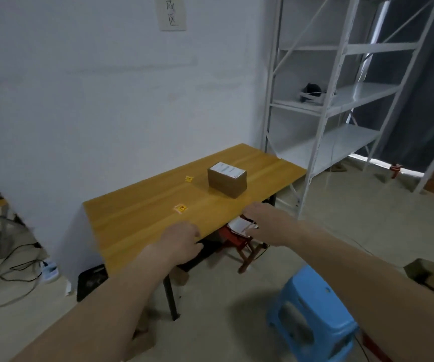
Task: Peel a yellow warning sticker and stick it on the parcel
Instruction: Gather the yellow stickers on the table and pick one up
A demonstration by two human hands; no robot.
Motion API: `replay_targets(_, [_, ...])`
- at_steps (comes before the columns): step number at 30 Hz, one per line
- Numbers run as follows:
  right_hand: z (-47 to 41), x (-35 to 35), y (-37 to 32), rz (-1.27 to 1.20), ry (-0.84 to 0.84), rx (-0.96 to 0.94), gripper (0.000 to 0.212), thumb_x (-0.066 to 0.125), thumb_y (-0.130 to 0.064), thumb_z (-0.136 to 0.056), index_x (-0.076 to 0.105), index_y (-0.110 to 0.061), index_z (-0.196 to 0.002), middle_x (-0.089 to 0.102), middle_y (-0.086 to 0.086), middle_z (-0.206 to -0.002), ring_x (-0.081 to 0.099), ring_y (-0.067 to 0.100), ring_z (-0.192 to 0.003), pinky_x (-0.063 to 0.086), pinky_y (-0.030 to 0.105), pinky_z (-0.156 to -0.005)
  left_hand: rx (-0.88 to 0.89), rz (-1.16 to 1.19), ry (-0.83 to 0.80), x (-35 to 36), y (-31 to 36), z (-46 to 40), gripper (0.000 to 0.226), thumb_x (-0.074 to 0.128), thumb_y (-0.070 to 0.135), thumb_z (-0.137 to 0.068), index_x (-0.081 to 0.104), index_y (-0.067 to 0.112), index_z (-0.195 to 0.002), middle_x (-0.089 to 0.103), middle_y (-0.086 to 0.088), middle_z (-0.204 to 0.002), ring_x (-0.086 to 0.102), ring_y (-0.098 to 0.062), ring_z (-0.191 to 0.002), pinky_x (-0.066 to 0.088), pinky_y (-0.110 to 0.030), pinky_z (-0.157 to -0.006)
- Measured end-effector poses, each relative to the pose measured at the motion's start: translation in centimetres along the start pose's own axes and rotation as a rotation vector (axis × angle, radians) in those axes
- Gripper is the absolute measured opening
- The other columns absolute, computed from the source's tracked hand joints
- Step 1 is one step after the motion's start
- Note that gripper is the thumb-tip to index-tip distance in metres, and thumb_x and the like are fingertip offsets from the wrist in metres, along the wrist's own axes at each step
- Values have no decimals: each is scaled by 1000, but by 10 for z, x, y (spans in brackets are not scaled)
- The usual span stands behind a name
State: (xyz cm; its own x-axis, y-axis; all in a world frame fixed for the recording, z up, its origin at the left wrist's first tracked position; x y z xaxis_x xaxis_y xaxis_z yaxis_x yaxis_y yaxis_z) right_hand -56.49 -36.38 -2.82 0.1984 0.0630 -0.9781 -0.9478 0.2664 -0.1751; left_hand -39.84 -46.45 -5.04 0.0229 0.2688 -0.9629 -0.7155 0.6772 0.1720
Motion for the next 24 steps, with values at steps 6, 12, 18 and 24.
replay_targets(6, [-112,-19,62,15,-8,6,51,53,-31,-91,39,-15,-137,44,7,-139,47,27,-122,45,43,-98,-35,17,21,-12,6,-110,41,52,36,-92,52,21,-130,47,-3,-140,45,-23,-128,40,-34,-102])
replay_targets(12, [-216,-5,93,-23,-17,-79,58,54,-31,-91,32,-19,-142,33,2,-149,39,22,-129,44,40,-100,-97,47,-10,-13,-17,-227,40,51,36,-93,52,19,-129,47,-4,-141,44,-24,-128,41,-36,-104])
replay_targets(18, [-329,-9,133,-19,-68,-59,56,53,-31,-91,32,-20,-142,39,5,-143,41,24,-127,44,39,-98,-87,131,1,-27,-35,-346,40,53,37,-91,52,22,-128,48,1,-140,47,-20,-126,41,-32,-100])
replay_targets(24, [-412,-21,148,-42,-105,-78,56,52,-29,-92,31,-20,-143,41,5,-145,39,24,-130,40,40,-101,-142,93,-7,-52,-59,-439,39,51,37,-92,53,22,-128,49,-1,-139,46,-21,-127,41,-33,-100])
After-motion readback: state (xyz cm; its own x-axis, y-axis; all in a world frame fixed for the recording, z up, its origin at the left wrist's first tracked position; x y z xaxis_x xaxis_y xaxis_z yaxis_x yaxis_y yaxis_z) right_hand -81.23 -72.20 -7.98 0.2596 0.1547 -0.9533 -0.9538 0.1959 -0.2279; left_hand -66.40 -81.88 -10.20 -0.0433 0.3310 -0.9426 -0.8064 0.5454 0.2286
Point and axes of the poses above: each hand's wrist, its own z-axis away from the middle knuckle, its own x-axis out of the palm, y = z × x, the point moved 4 cm from there along -z, towards the middle knuckle
